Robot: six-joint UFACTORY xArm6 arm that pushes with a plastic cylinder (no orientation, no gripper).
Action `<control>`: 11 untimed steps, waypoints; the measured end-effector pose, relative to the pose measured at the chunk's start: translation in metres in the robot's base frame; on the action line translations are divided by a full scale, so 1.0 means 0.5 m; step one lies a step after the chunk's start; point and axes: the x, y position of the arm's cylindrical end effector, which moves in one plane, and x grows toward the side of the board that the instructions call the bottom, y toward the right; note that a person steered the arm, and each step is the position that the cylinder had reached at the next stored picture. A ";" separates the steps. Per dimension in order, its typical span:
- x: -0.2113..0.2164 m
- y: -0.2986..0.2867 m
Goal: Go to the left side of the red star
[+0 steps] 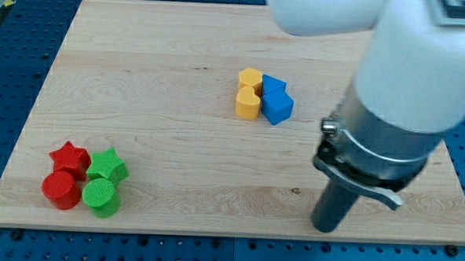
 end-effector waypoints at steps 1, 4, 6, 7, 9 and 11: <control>-0.040 -0.036; -0.177 -0.233; -0.241 -0.512; -0.251 -0.650; -0.252 -0.808; -0.142 -0.810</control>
